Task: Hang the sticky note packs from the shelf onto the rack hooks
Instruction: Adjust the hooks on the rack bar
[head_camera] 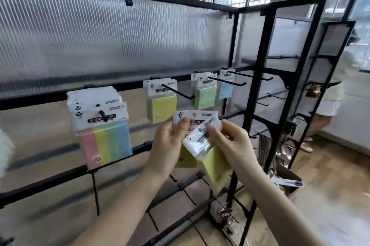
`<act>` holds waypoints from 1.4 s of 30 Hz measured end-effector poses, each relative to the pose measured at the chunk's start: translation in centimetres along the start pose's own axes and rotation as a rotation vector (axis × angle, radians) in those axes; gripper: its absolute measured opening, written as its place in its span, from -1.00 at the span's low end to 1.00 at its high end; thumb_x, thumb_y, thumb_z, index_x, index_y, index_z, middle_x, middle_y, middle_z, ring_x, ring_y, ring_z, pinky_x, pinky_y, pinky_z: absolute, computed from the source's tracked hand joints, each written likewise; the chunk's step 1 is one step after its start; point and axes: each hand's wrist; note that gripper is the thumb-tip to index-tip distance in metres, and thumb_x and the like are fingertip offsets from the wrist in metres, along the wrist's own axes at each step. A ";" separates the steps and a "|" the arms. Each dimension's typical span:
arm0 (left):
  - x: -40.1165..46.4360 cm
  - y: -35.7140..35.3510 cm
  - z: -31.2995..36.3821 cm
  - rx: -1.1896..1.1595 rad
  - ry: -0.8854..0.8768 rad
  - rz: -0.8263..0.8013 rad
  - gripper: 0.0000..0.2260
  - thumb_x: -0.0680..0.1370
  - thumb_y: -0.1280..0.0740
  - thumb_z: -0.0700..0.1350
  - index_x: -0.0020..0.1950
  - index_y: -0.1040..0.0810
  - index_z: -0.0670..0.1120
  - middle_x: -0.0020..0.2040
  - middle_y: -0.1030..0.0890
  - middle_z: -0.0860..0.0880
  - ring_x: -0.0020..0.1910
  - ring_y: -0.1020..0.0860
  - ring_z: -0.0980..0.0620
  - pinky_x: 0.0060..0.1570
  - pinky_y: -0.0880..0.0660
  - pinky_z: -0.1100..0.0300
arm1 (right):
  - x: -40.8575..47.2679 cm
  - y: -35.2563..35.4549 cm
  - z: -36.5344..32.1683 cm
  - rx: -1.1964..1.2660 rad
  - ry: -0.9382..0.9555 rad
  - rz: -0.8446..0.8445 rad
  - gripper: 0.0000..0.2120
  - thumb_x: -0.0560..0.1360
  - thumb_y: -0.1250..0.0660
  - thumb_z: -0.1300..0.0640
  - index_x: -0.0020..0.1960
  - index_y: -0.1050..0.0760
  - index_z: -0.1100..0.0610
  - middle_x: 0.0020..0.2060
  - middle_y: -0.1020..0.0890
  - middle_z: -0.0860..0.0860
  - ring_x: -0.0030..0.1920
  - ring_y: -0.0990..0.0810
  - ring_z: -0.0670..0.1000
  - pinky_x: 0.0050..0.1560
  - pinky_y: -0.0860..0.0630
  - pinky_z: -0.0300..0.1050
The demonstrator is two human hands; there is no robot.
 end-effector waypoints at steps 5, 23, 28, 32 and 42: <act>2.5 -2.0 0.9 0.028 -0.047 0.112 -0.74 0.45 -0.28 0.12 -0.17 -0.57 -0.05 -0.30 -0.67 0.12 -0.31 -0.61 0.24 -0.33 -0.44 0.46 | 3.8 1.7 0.4 0.046 0.072 -0.065 -0.87 0.51 -0.37 0.15 -0.23 -0.56 0.10 -0.39 -0.61 -0.12 -0.37 -0.54 -0.18 -0.37 -0.40 -0.37; 5.1 -1.8 -0.6 0.136 -0.087 0.442 -0.75 0.49 -0.34 0.10 -0.15 -0.58 -0.09 -0.25 -0.62 -0.13 -0.27 -0.58 -0.03 -0.27 -0.47 0.18 | 10.2 0.3 3.4 0.099 0.164 -0.279 -0.70 0.45 -0.37 -0.07 -0.22 -0.53 0.18 -0.39 -0.60 0.01 -0.37 -0.49 -0.10 -0.37 -0.36 -0.23; 6.4 -0.3 -1.9 0.290 -0.105 0.558 -0.73 0.49 -0.34 0.07 0.04 -0.46 -0.08 -0.06 -0.57 -0.08 -0.09 -0.57 0.16 -0.14 -0.45 0.42 | 12.0 -1.2 5.2 0.045 0.154 -0.210 -0.88 0.48 -0.40 0.04 -0.06 -0.49 0.04 -0.23 -0.64 -0.14 -0.28 -0.58 -0.24 -0.29 -0.43 -0.42; 7.5 0.8 -3.2 0.385 -0.101 0.662 -0.73 0.51 -0.36 0.04 0.08 -0.43 -0.08 0.02 -0.52 -0.06 0.01 -0.51 0.09 -0.05 -0.40 0.46 | 13.6 -2.4 6.6 -0.022 0.150 -0.139 -0.81 0.47 -0.41 0.05 -0.02 -0.42 0.05 -0.16 -0.57 -0.15 -0.24 -0.52 -0.36 -0.27 -0.38 -0.52; 9.3 2.3 -5.1 0.429 0.027 0.756 -0.80 0.53 -0.34 0.03 0.01 -0.42 -0.05 -0.14 -0.49 0.06 -0.17 -0.47 0.15 -0.32 -0.35 0.50 | 15.7 -4.5 8.7 -0.115 0.059 -0.113 -0.75 0.49 -0.39 -0.02 0.04 -0.42 0.09 -0.17 -0.52 -0.12 -0.25 -0.46 -0.38 -0.26 -0.36 -0.49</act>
Point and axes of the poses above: each hand's wrist, its own x-axis towards the middle knuckle, its own y-axis out of the back of the hand, z = x × y
